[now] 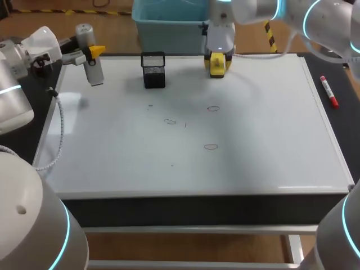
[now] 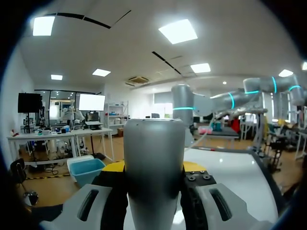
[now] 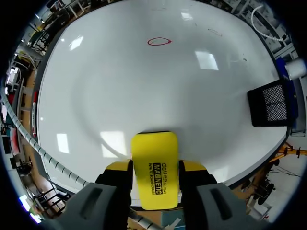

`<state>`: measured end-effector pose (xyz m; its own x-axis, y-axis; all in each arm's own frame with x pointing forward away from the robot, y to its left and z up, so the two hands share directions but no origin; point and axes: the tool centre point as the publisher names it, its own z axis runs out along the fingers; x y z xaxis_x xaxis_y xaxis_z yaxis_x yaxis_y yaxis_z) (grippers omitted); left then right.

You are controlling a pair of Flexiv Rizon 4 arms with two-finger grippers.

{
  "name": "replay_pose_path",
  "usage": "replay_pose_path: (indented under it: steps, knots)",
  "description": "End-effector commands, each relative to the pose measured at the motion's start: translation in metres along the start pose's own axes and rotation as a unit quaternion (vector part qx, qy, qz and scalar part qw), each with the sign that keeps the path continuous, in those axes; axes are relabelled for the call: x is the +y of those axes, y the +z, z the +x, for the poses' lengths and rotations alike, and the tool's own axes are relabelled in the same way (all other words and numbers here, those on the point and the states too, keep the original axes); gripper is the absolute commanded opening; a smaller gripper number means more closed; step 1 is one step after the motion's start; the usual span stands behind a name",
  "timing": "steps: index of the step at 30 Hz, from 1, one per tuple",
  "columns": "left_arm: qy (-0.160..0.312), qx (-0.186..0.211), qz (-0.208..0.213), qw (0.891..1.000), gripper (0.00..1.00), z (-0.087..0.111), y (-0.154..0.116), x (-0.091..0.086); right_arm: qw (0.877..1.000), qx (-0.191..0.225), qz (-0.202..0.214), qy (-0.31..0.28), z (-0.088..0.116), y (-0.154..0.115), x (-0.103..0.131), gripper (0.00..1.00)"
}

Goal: Pick up the inspection probe, press it on each red-marked spot on the whiteboard one by one, put down the probe, pick up the eraser, and wipe off all the red marks.

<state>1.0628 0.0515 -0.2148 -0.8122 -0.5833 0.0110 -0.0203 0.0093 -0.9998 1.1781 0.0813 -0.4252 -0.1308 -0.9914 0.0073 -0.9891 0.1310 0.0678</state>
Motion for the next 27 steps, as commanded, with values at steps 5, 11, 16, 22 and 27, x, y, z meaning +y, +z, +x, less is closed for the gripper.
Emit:
replay_pose_path:
  steps: [5,11,16,22,27]
  knots:
    - [0.001,-0.001,0.002,1.000,0.00,0.000,0.001,0.000,1.000,0.003,0.002,0.005,0.002,-0.007,-0.001,0.00]
    - [0.001,-0.001,0.002,1.000,0.00,0.000,0.001,0.000,1.000,0.014,-0.004,0.027,0.015,-0.014,0.004,0.00]
    - [0.001,-0.001,0.002,1.000,0.00,0.000,0.001,0.000,0.999,0.024,0.001,0.044,0.040,-0.020,0.012,0.00]
    - [0.001,-0.001,0.002,1.000,0.00,0.000,0.001,0.000,0.996,0.025,0.009,0.081,0.078,-0.027,0.021,0.00]
    - [0.001,-0.001,0.002,1.000,0.00,0.000,0.001,0.000,0.994,0.021,0.013,0.109,0.106,-0.031,0.033,0.00]
